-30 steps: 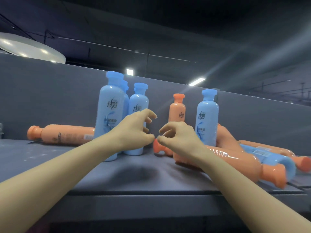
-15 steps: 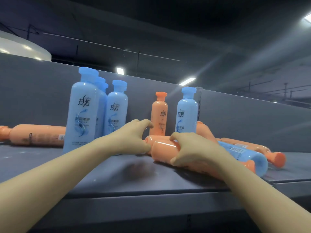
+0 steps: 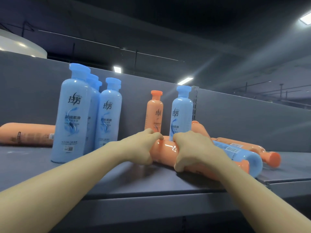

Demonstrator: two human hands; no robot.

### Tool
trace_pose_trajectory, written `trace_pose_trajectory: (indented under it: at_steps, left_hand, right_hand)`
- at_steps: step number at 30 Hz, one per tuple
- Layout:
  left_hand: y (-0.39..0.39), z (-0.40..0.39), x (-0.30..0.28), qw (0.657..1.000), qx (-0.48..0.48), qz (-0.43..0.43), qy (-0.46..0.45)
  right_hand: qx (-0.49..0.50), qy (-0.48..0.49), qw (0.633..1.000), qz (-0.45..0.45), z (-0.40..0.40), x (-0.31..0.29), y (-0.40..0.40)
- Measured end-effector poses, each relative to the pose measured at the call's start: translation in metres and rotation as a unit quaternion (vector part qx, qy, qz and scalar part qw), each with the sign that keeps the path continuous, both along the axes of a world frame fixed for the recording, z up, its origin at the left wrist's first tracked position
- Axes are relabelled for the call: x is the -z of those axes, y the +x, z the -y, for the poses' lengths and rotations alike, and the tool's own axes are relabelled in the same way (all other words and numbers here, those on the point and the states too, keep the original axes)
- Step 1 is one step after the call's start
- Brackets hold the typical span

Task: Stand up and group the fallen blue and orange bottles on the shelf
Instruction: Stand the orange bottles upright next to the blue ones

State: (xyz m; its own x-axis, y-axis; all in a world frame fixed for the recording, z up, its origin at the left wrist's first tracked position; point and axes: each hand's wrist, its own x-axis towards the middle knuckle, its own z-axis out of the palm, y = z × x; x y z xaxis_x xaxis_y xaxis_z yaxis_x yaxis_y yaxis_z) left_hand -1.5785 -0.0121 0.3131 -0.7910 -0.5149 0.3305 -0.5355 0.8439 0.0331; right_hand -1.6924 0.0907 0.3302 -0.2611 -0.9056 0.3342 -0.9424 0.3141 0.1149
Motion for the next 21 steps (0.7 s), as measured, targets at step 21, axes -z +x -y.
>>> trace_pose_trajectory:
  at_steps: [21]
  left_hand:
    - [0.011, -0.01, 0.004, 0.967, -0.032, -0.063, -0.247]
  right_hand:
    - [-0.094, -0.077, 0.993, 0.006, -0.004, -0.017, 0.034]
